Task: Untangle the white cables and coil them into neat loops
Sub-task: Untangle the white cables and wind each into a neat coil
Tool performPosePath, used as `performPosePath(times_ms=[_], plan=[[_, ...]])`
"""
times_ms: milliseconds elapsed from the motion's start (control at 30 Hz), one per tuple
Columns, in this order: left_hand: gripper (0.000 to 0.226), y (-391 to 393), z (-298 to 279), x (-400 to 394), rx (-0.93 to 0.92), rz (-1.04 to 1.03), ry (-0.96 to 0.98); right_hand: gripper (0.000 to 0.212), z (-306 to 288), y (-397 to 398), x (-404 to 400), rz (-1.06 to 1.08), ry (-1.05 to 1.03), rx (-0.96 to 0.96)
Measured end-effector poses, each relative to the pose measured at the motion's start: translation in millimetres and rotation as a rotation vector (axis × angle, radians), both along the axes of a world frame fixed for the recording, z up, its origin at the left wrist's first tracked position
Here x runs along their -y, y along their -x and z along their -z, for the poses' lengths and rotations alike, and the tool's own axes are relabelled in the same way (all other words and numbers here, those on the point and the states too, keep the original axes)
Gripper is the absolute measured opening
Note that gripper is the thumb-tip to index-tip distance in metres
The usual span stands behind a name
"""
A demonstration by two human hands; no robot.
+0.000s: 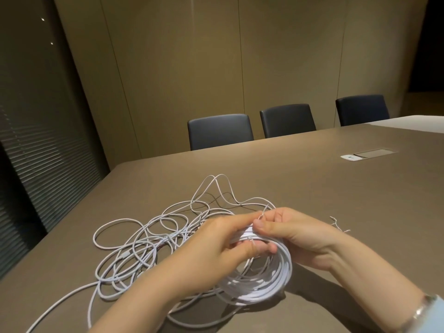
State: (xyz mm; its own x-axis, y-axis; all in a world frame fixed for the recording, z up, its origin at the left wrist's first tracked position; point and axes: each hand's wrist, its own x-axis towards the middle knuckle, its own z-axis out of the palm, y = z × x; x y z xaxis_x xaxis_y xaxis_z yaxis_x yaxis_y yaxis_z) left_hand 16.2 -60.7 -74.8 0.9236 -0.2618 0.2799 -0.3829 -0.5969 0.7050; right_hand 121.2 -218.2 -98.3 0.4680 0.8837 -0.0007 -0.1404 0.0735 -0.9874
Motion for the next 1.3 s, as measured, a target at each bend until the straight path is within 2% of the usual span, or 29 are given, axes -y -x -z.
performPosePath(times_ms=[167, 367, 467, 500, 533, 600, 700, 867, 967, 1067, 1300], plan=[[0.042, -0.4, 1.1, -7.8, -0.094, 0.068, 0.134, 0.023, -2.1, 1.2, 0.3, -0.062, -0.001, -0.007], [0.035, 0.4, 0.0, -5.9, -0.084, 0.042, 0.285, 0.065, -0.6, 1.4, 1.5, -0.053, -0.001, 0.018], [0.031, 2.2, -1.7, -2.3, -0.045, 0.035, 0.375, 0.096, -0.3, 2.1, 1.9, -0.014, -0.015, 0.026], [0.029, 2.5, -1.9, -1.5, -0.038, 0.020, 0.404, 0.099, -0.1, 1.9, 2.4, -0.001, -0.026, 0.020], [0.027, 2.2, -2.2, -1.3, -0.039, -0.001, 0.427, 0.094, -1.1, 2.2, 3.0, 0.006, -0.044, 0.014], [0.025, 1.1, -2.5, -2.8, -0.064, -0.045, 0.457, 0.070, -3.5, 2.2, 4.7, 0.022, -0.073, 0.035], [0.027, 0.7, -2.7, -6.0, -0.102, -0.076, 0.498, 0.045, -7.9, 4.3, 6.7, 0.056, -0.057, 0.183], [0.030, 1.5, -2.6, -9.4, -0.130, -0.122, 0.476, 0.045, -12.7, 1.4, 11.4, 0.206, -0.238, 0.206], [0.026, 2.2, -2.8, -11.9, -0.184, -0.118, 0.437, 0.035, -17.3, 7.2, 13.9, 0.186, -0.206, 0.352], [0.026, 1.7, -3.5, -14.9, -0.213, -0.104, 0.431, 0.014, -21.9, 12.3, 16.1, 0.190, -0.170, 0.469], [0.023, 0.3, -2.7, -20.2, -0.295, -0.059, 0.468, 0.013, -23.3, 17.6, 13.6, 0.209, -0.188, 0.508]])
